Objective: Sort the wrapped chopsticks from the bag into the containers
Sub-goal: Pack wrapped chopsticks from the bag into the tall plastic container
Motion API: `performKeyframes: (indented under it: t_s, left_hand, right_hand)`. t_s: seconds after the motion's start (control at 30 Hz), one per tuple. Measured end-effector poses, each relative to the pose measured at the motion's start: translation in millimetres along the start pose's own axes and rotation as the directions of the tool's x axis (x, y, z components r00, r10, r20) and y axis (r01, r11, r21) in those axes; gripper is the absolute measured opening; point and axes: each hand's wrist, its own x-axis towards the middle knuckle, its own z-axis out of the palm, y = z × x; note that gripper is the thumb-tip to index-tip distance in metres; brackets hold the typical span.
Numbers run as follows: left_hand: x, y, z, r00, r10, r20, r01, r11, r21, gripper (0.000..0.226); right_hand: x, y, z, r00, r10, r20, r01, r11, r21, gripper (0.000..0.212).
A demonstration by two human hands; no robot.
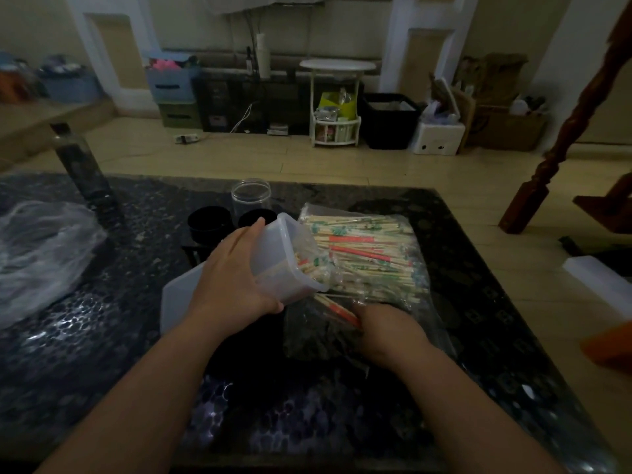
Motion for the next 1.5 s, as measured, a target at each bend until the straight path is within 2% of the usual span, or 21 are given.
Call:
performKeyframes:
  t_s: [0.13, 0.27, 0.4, 0.47, 0.53, 0.6, 0.7, 0.73, 0.83, 0.97, 1.07, 1.17, 1.27, 1.33, 1.4, 1.43, 1.5]
  left_hand:
    - [1, -1, 0, 1.000, -0.003, -0.009, 0.003, 1.000, 0.001, 0.133]
    - [3, -2, -1, 1.000, -0.013, -0.022, 0.013, 1.000, -0.006, 0.132]
    - [3, -4, -1, 0.999, 0.008, -0.049, -0.008, 1.000, -0.003, 0.132]
    - [3, -3, -1, 0.998, 0.024, -0.050, -0.024, 1.000, -0.006, 0.130]
    - [3, -5, -1, 0.999, 0.029, -0.041, -0.029, 1.000, -0.005, 0.130]
    - [4, -8, 0, 0.998, 0.045, -0.042, -0.046, 0.998, -0.031, 0.127]
    - [4, -13, 3, 0.997, 0.062, -0.053, -0.066, 0.996, -0.062, 0.124]
    - [4, -14, 4, 0.997, 0.065, -0.049, -0.068, 0.996, -0.061, 0.125]
    - [4, -16, 4, 0.997, 0.074, -0.031, -0.076, 0.995, -0.059, 0.129]
    - [5, -14, 4, 0.998, 0.062, -0.012, -0.062, 0.998, -0.005, 0.129]
    - [5, -13, 4, 0.998, 0.069, -0.010, -0.069, 0.998, -0.006, 0.129]
    - [5, -14, 5, 0.996, 0.083, -0.025, -0.082, 0.996, 0.016, 0.123]
    - [6, -13, 7, 0.997, 0.074, -0.038, -0.074, 0.997, 0.017, 0.120]
    - [6, -13, 7, 0.997, 0.072, -0.034, -0.072, 0.997, 0.014, 0.121]
    - [6, -12, 6, 0.997, 0.075, -0.027, -0.074, 0.997, 0.019, 0.122]
    - [5, -12, 6, 0.997, 0.075, -0.021, -0.075, 0.997, 0.024, 0.123]
    - [4, -10, 5, 0.997, 0.073, -0.017, -0.072, 0.997, 0.033, 0.125]
  right_hand:
    - [-10, -2, -17, 0.999, -0.034, -0.006, 0.033, 0.996, -0.083, 0.042]
    - [-18, -13, -31, 0.991, -0.070, -0.116, 0.044, 0.976, -0.211, 0.034]
    - [-28, -25, -49, 0.958, -0.173, -0.228, 0.114, 0.961, -0.250, 0.041]
    - [-30, -28, -58, 0.935, -0.201, -0.291, 0.136, 0.964, -0.228, 0.037]
    - [-28, -29, -63, 0.877, -0.242, -0.415, 0.164, 0.963, -0.213, 0.031]
    - [-23, -27, -59, 0.773, -0.325, -0.545, 0.212, 0.942, -0.261, 0.025]
    - [-19, -21, -52, 0.633, -0.357, -0.687, 0.279, 0.933, -0.228, 0.021]
    - [-19, -20, -51, 0.607, -0.354, -0.711, 0.279, 0.933, -0.227, 0.022]
    - [-22, -22, -51, 0.591, -0.326, -0.738, 0.197, 0.945, -0.260, 0.025]
    - [-18, -25, -52, 0.550, -0.181, -0.815, 0.145, 0.982, -0.121, 0.021]
    - [-16, -23, -52, 0.516, -0.175, -0.839, 0.182, 0.979, -0.092, 0.020]
    - [-18, -24, -52, 0.440, -0.164, -0.883, 0.378, 0.926, 0.016, 0.014]
    - [-18, -29, -55, 0.405, 0.040, -0.913, 0.563, 0.776, 0.284, 0.021]
    - [-17, -32, -58, 0.387, 0.127, -0.913, 0.578, 0.738, 0.348, 0.016]
    - [-16, -34, -61, 0.394, 0.154, -0.906, 0.579, 0.724, 0.374, 0.015]
    - [-17, -36, -62, 0.420, 0.166, -0.892, 0.585, 0.703, 0.406, 0.014]
    - [-19, -39, -64, 0.519, 0.225, -0.825, 0.575, 0.622, 0.531, 0.016]
